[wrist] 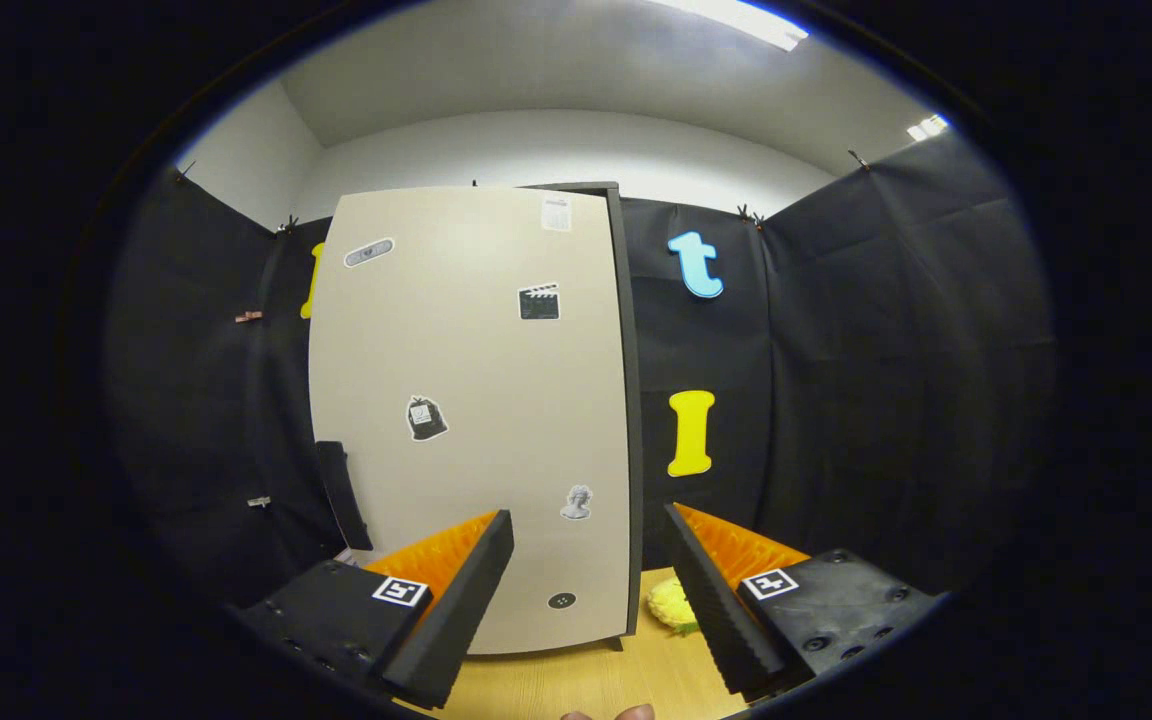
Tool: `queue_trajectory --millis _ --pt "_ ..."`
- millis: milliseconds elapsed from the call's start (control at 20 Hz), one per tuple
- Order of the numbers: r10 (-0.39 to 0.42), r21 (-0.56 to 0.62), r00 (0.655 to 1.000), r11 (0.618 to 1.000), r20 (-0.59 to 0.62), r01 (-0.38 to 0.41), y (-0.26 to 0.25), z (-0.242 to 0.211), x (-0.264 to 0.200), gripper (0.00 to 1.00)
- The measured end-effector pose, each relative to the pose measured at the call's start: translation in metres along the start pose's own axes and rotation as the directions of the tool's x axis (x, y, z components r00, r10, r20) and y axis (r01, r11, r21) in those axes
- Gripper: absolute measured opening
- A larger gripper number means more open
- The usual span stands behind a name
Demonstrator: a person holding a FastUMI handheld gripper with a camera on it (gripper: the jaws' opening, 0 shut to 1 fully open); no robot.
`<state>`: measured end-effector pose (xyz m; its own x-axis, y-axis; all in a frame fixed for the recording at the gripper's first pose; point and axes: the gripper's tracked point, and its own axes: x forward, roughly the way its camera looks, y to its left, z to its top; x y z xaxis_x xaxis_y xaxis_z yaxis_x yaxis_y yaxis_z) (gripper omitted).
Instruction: Open the shoe cabinet door, grab the shoes and put them into the shoe cabinet, then close the shoe cabinet door.
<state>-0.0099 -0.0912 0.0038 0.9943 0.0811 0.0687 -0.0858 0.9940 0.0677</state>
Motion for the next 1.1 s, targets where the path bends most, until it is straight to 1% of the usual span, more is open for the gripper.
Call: queue_trajectory --millis 200,800,1100 --pt "-0.013 -0.009 1.000 1.000 -0.003 0.013 -0.007 0.004 -0.012 0.98" --pt "-0.004 0.004 0.999 1.000 -0.037 0.004 0.009 0.005 -0.031 0.98" --pt "-0.006 -0.033 0.999 0.999 -0.043 0.004 0.015 0.006 -0.034 0.98"
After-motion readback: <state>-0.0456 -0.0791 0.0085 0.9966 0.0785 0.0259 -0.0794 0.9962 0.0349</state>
